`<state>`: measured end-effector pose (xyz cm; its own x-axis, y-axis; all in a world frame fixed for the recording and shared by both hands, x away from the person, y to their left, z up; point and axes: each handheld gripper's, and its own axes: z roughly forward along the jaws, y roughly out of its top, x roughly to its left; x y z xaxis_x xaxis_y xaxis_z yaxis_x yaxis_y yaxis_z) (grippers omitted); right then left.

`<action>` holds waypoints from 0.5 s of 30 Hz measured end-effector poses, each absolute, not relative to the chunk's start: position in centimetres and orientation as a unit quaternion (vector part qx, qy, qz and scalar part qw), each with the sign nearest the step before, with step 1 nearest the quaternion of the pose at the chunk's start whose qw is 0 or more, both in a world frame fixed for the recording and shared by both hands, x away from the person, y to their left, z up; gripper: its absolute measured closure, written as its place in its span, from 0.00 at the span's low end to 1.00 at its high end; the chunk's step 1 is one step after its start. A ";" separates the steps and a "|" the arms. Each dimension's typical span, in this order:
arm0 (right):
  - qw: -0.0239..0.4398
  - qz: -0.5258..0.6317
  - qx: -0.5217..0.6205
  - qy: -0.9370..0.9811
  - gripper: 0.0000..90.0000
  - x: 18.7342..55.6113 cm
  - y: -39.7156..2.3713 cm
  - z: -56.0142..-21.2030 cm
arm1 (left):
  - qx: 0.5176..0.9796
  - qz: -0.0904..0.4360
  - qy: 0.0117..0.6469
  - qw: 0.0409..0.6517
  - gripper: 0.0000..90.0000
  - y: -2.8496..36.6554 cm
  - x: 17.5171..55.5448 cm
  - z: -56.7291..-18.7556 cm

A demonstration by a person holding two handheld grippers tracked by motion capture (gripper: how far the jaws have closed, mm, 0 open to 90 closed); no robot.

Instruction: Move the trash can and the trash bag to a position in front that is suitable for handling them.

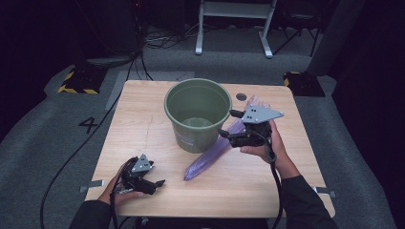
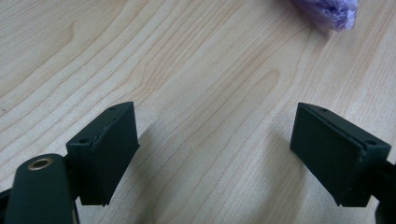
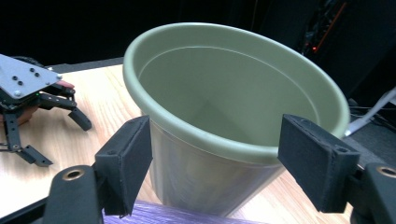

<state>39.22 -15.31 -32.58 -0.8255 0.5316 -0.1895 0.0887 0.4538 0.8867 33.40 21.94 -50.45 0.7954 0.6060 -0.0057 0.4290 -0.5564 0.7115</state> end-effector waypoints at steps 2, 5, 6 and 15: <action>0.222 0.488 0.189 0.823 0.29 39.5 -15.1 -32.6 | 0.874 0.121 0.296 0.366 0.16 21.9 33.4 -50.5; 0.216 0.488 0.187 0.825 0.30 39.9 -14.6 -32.6 | 0.874 0.121 0.296 0.366 0.16 21.9 33.4 -50.5; 0.214 0.487 0.187 0.825 0.30 40.0 -14.5 -32.6 | 0.874 0.121 0.296 0.366 0.16 21.9 33.4 -50.5; 0.201 0.475 0.168 0.840 0.31 40.3 -12.8 -32.8 | 0.874 0.121 0.296 0.366 0.16 21.9 33.4 -50.4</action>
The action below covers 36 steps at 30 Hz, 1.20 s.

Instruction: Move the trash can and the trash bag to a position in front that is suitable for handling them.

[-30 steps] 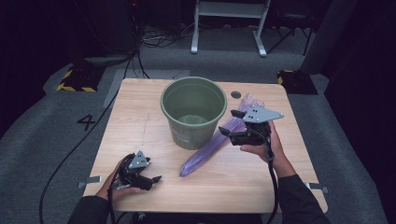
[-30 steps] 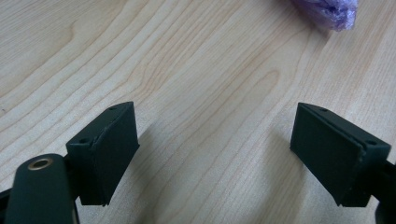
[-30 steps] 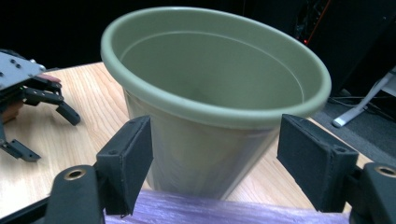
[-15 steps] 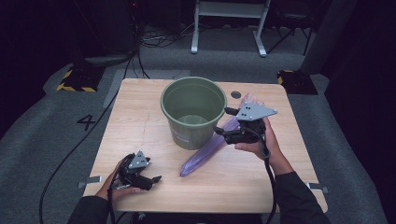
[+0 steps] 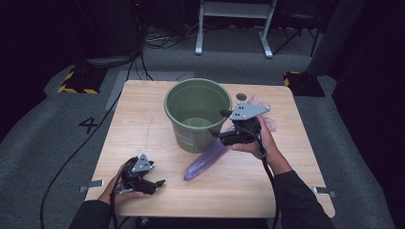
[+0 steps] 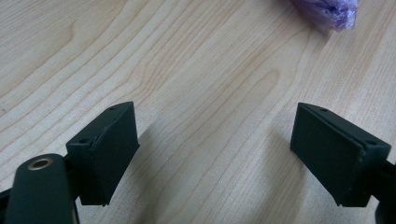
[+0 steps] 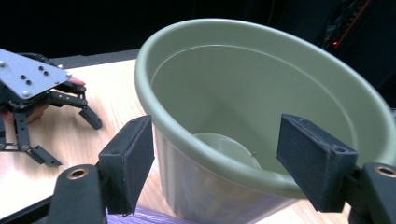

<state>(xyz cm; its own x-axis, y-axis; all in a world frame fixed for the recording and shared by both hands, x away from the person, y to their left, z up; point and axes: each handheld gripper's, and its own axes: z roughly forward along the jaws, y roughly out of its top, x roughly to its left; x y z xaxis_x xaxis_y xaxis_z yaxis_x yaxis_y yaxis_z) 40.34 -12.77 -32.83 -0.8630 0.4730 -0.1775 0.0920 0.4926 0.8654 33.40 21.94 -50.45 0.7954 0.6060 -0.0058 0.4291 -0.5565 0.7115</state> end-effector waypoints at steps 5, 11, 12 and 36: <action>0.195 0.468 0.159 0.848 0.32 40.5 -11.9 -33.0 | 0.874 0.121 0.296 0.366 0.16 21.9 33.4 -50.4; 0.188 0.449 0.141 0.862 0.40 41.0 -10.5 -33.4 | 0.874 0.121 0.296 0.366 0.16 21.9 33.4 -50.5; 0.186 0.447 0.136 0.864 0.41 41.0 -10.3 -33.5 | 0.874 0.121 0.296 0.366 0.16 21.9 33.4 -50.5; 0.152 0.403 0.056 0.901 0.84 42.0 -8.2 -34.1 | 0.874 0.121 0.296 0.366 0.16 21.9 33.4 -50.5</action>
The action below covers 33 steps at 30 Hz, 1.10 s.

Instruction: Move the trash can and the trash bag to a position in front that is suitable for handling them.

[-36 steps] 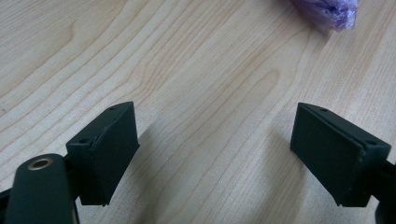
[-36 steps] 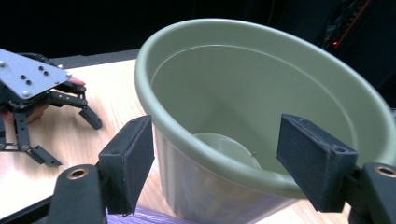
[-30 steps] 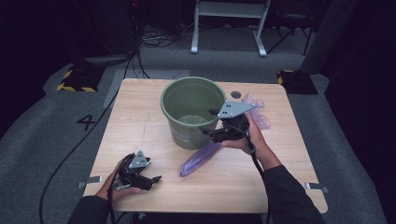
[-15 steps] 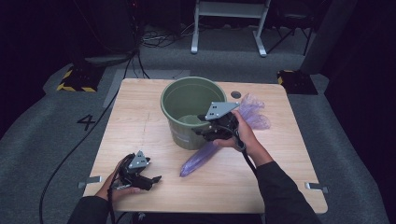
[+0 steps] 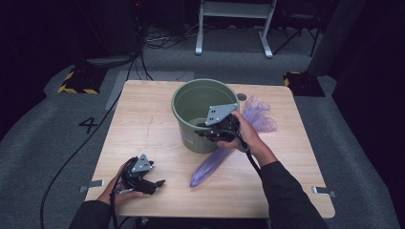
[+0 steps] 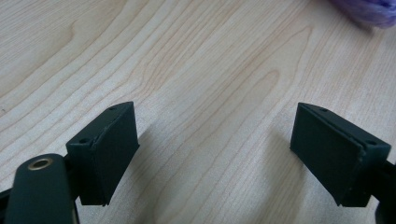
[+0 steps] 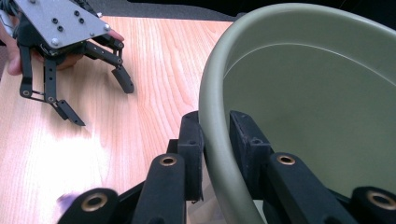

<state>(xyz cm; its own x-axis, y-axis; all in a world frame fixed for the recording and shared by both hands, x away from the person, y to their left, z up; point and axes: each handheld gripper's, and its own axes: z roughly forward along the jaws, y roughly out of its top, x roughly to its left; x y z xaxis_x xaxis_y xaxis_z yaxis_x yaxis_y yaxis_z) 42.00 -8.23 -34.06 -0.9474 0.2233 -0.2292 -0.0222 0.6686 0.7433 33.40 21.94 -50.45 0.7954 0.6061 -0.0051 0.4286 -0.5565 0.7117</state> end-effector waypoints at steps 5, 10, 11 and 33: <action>0.148 0.398 0.052 0.904 0.85 41.4 -8.5 -33.9 | 0.874 0.121 0.296 0.366 0.16 21.9 33.4 -50.4; 0.159 0.390 0.050 0.905 0.85 40.0 -8.5 -33.9 | 0.874 0.121 0.296 0.366 0.16 21.9 33.4 -50.4; 0.159 0.390 0.050 0.905 0.85 40.0 -8.5 -33.9 | 0.874 0.121 0.296 0.366 0.16 21.9 33.4 -50.4; 0.216 0.480 0.142 0.839 0.33 36.5 -17.3 -32.4 | 0.874 0.121 0.296 0.367 0.16 21.9 33.4 -50.5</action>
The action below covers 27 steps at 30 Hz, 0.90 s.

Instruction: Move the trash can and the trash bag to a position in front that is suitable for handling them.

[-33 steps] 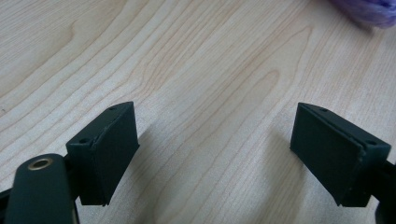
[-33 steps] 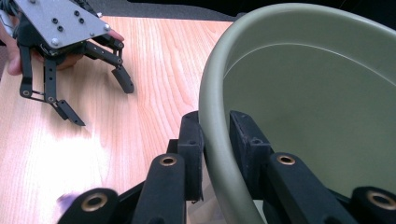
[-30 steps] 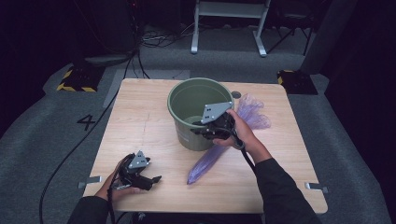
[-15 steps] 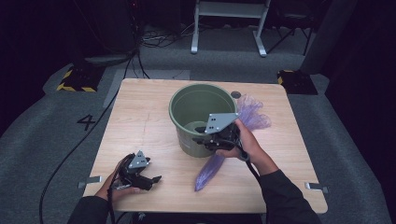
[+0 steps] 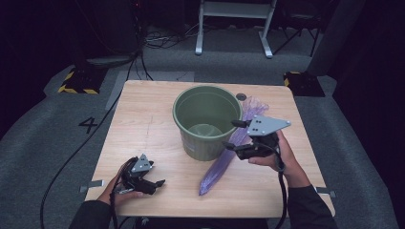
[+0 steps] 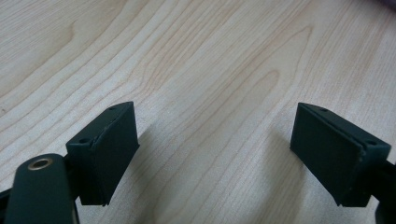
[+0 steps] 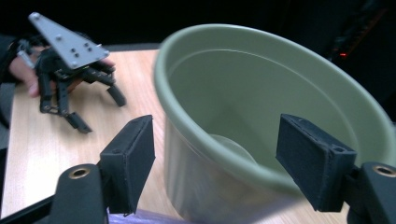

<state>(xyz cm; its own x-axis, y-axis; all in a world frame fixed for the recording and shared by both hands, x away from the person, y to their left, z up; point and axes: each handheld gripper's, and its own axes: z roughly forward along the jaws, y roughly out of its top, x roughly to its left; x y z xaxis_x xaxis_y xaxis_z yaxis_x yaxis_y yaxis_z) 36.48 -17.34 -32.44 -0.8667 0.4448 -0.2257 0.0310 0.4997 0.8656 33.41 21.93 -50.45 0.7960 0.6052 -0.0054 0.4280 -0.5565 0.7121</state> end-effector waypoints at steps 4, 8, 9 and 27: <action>0.255 0.455 0.176 0.834 0.33 36.4 -19.3 -33.6 | 0.874 0.121 0.295 0.367 0.16 21.9 33.4 -50.5; 0.275 0.426 0.204 0.837 0.32 37.2 -20.5 -36.0 | 0.874 0.120 0.296 0.367 0.16 21.9 33.4 -50.5; 0.265 0.425 0.213 0.839 0.32 37.6 -20.7 -36.6 | 0.874 0.121 0.295 0.367 0.16 21.9 33.4 -50.5; 0.176 0.414 0.249 0.858 0.34 42.1 -19.6 -46.8 | 0.874 0.121 0.296 0.367 0.16 21.9 33.4 -50.5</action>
<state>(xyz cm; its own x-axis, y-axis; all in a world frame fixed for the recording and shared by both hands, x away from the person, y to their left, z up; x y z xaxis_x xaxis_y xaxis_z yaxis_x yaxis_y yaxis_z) 42.10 -19.64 -46.76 -0.8138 0.5732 -0.0954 0.2820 0.5331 0.7977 33.41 21.93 -50.46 0.7959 0.6053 -0.0056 0.4281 -0.5563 0.7122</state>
